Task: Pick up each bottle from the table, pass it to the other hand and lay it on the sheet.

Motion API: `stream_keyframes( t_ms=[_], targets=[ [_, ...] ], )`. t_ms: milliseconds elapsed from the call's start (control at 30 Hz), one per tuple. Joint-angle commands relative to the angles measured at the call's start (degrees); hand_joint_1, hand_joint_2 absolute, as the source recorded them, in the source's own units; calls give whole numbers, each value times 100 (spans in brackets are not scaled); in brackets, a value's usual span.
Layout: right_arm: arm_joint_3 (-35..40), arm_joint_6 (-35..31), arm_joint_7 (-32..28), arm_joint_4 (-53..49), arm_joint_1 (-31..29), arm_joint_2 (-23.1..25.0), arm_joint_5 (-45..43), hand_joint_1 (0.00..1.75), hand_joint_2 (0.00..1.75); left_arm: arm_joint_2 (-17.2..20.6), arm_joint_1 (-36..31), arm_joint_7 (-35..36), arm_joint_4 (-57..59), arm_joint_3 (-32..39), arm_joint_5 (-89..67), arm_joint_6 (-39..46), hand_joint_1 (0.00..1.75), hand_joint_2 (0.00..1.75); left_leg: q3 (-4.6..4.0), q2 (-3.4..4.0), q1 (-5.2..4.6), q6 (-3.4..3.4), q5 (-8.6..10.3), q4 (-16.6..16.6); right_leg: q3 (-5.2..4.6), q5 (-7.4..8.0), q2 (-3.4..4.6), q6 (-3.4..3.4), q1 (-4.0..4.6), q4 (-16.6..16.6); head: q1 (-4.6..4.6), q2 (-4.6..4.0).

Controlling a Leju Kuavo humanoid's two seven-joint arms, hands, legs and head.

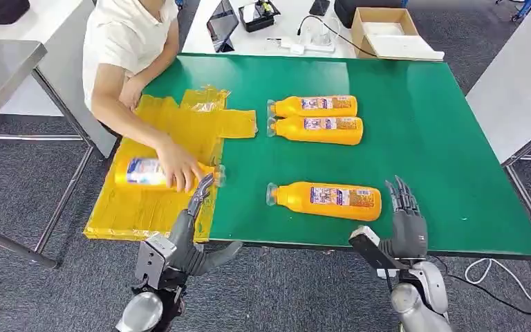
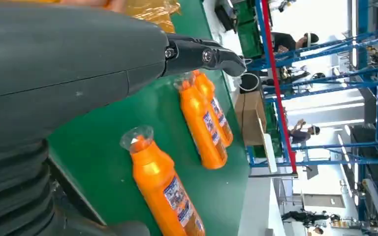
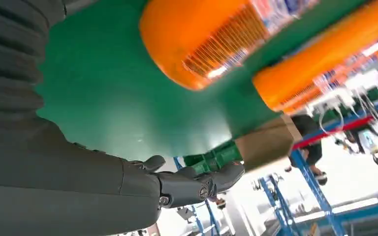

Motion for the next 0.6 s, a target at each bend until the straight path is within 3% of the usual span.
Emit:
stream_keyframes(
  t_ms=[33,200,433,600],
  targets=[
    [303,4,66,914,-418,-146,95,0,175,40,-220,4,368,-128,-29,3,0,175,34,9,9,-12,-14,-4,34,-10,6,-18,10,-7,-2,0],
    [484,256,354,1195,-578,-230,362,0,175,-38,-234,-17,354,-118,-99,32,0,175,31,10,11,-12,-12,-2,31,-7,7,-17,13,-8,-2,0],
    [1153,298,722,2126,-1402,-207,1265,0,175,-121,-442,-28,473,-158,-95,-28,0,175,14,20,4,-8,-5,-1,9,2,18,-12,5,-3,-2,-2],
    [1260,481,787,2213,-1576,-104,1249,0,175,-142,-472,-28,489,-190,-85,-50,0,175,25,16,7,-8,-7,-3,21,-2,13,-14,8,-5,0,-2]
  ],
)
